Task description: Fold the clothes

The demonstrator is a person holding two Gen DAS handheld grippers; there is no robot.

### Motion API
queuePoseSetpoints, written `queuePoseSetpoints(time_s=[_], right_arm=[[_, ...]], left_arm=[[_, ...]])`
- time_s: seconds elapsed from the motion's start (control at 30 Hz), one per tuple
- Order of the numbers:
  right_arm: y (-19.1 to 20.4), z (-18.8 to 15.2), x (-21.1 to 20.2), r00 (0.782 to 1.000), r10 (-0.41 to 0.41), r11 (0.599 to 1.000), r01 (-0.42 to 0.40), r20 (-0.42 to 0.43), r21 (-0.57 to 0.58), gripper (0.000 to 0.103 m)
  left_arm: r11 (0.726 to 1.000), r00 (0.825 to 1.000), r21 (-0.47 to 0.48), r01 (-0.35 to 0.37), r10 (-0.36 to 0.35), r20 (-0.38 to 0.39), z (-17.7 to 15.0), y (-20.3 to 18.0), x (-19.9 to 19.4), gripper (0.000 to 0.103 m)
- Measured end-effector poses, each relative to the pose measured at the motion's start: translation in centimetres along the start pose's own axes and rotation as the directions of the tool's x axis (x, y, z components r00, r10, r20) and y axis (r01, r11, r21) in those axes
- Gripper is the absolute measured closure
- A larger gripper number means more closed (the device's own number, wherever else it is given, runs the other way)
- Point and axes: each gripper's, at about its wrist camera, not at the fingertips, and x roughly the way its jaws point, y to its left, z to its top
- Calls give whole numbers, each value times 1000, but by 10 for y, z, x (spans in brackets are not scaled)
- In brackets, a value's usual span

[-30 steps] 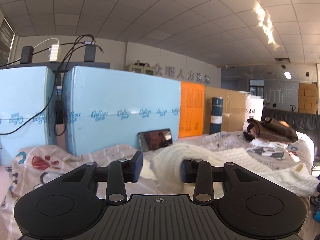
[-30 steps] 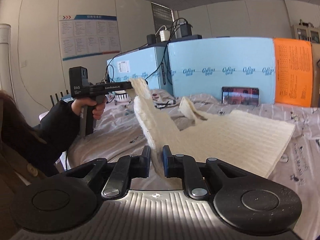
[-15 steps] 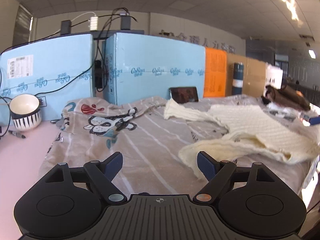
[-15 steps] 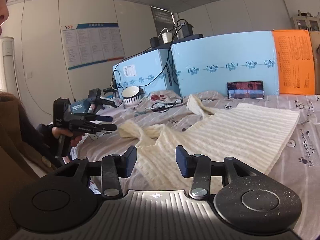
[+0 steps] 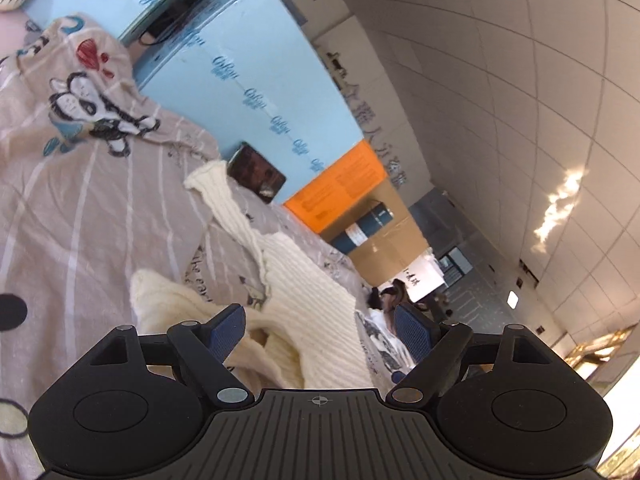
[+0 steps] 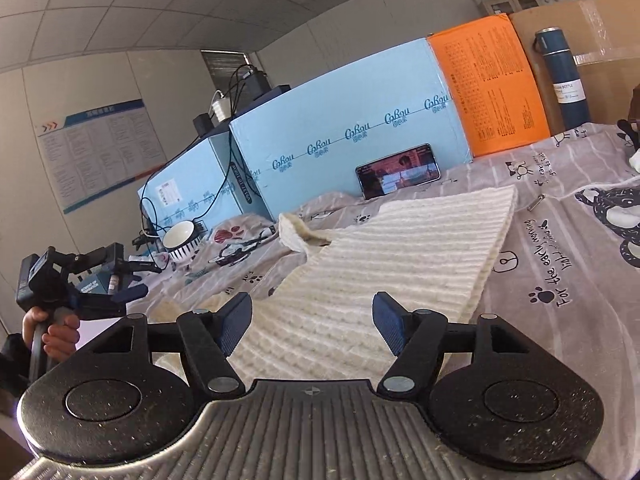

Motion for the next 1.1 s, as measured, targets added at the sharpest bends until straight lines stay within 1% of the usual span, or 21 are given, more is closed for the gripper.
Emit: queuePoseSetpoints(time_s=[0.13, 0.17, 0.2, 0.27, 0.33, 0.37, 0.4, 0.47, 0.5, 0.53, 0.57, 0.6, 0.63, 0.67, 0.7, 0.77, 0.8, 0.9, 0.93, 1.0, 1.1], right_arm=[[-6, 6, 9, 1000, 8, 999, -9, 10, 39, 35], [-8, 7, 11, 1000, 6, 999, -6, 12, 47, 34], [-11, 8, 12, 1000, 1, 999, -2, 13, 54, 32], [-17, 10, 16, 1000, -12, 997, 11, 12, 75, 30], [-24, 11, 21, 999, -34, 993, 34, 0, 109, 30], [-28, 12, 23, 999, -45, 991, 45, -6, 126, 30], [-32, 11, 25, 998, -54, 988, 55, -11, 143, 30], [-36, 9, 27, 997, -71, 983, 73, -18, 170, 30], [-37, 7, 28, 997, -79, 981, 81, -21, 177, 30], [-38, 6, 28, 996, -86, 979, 89, -24, 181, 30], [-38, 6, 30, 995, -92, 978, 95, -27, 184, 30], [-38, 6, 31, 995, -96, 977, 100, -30, 186, 30], [-38, 6, 33, 994, -100, 977, 105, -33, 188, 30], [-38, 7, 34, 994, -102, 976, 106, -34, 188, 30], [-36, 8, 36, 994, -101, 977, 105, -34, 185, 30], [-32, 11, 40, 995, -97, 979, 101, -33, 178, 30], [-30, 12, 41, 995, -91, 981, 96, -33, 170, 29], [-22, 16, 50, 996, -72, 987, 78, -48, 139, 28], [-18, 19, 54, 997, -59, 990, 66, -57, 127, 28], [-10, 25, 66, 996, -27, 994, 35, -82, 101, 27], [7, 33, 92, 989, 45, 996, -33, -138, 86, 27]], left_arm=[[991, 996, -94, -92, 90, -23, -2, 3, 5, 20], [991, 993, -65, -118, 118, 2, 3, 4, 0, 19], [987, 988, -17, -157, 157, 7, 6, 2, 0, 19], [969, 971, 101, -227, 233, -56, 12, 3, 13, 19], [963, 956, 151, -222, 246, -161, 10, 10, 31, 22], [958, 947, 188, -218, 254, -196, 6, 11, 39, 43], [951, 937, 225, -213, 264, -230, 3, 12, 47, 68], [914, 936, 359, -190, 279, -214, -6, 2, 49, 84], [888, 936, 423, -178, 286, -205, -11, -4, 50, 86], [858, 936, 486, -166, 292, -195, -15, -9, 51, 86], [802, 941, 574, -163, 301, -153, -19, -17, 48, 86], [738, 946, 656, -162, 305, -110, -23, -26, 45, 86], [664, 950, 730, -162, 305, -66, -28, -34, 43, 86], [583, 954, 795, -164, 300, -23, -32, -42, 40, 86], [496, 957, 852, -168, 290, 20, -36, -50, 38, 86], [306, 961, 935, -179, 257, 101, -44, -66, 33, 86], [204, 959, 966, -161, 263, 104, -53, -67, 32, 85], [73, 931, 987, -141, 348, 107, -64, -50, 31, 83], [29, 920, 991, -131, 376, 110, -67, -45, 31, 80], [7, 879, 983, -185, 449, 162, -66, -30, 27, 80], [121, 815, 932, -341, 533, 229, -47, -10, 15, 79]])
